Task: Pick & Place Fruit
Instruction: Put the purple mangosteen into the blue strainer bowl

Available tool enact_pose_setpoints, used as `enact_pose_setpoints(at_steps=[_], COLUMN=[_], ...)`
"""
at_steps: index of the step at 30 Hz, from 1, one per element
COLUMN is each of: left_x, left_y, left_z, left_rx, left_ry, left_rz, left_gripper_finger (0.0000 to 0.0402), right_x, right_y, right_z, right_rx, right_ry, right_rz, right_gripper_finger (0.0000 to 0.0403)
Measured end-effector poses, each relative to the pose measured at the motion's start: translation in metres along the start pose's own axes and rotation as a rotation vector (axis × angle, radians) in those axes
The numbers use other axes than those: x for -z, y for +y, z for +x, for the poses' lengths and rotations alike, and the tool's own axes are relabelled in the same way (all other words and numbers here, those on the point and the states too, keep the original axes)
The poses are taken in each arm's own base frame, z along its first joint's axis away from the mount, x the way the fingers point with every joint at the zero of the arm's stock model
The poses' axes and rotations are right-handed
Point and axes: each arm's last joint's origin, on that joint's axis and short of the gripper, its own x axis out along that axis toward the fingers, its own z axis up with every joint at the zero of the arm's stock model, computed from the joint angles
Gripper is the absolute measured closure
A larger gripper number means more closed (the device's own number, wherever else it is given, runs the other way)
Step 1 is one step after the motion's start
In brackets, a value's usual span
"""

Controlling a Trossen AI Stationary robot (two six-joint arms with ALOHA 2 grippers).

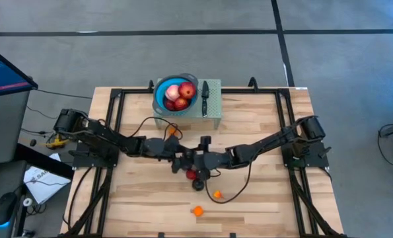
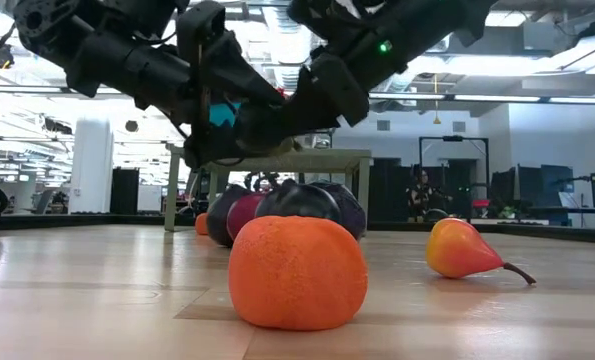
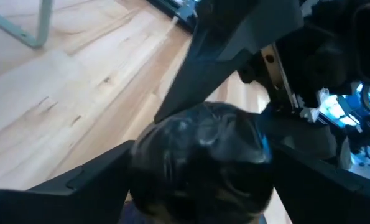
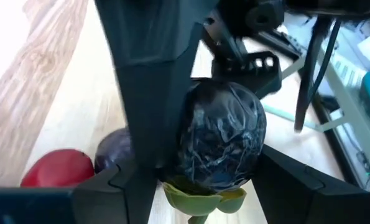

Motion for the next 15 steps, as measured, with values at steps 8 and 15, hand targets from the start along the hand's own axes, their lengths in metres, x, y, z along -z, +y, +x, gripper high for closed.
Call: enact_pose_setpoints(at_steps=[8,15], left_x=[-0.0033,-0.0026], left_y=[-0.0028,-0.0037], left_z=[-0.0001,-0.0003], left_rx=[0.035,0.041], left_ry=[-0.029,-0.026], left_rz=[0.027,0.047], left_gripper_finger=[0.0137,0.015], right_x=[-0.0031,-0.0021], right_y=[0.0026,-0.0001], right_z=[-0.0019,-0.0008], right_rx=[-0.003,-0.002], right_ry=[-0.009,-0.002], right_rz=[-0.015,-0.029], right_gripper_finger=[0.0173,0.0148])
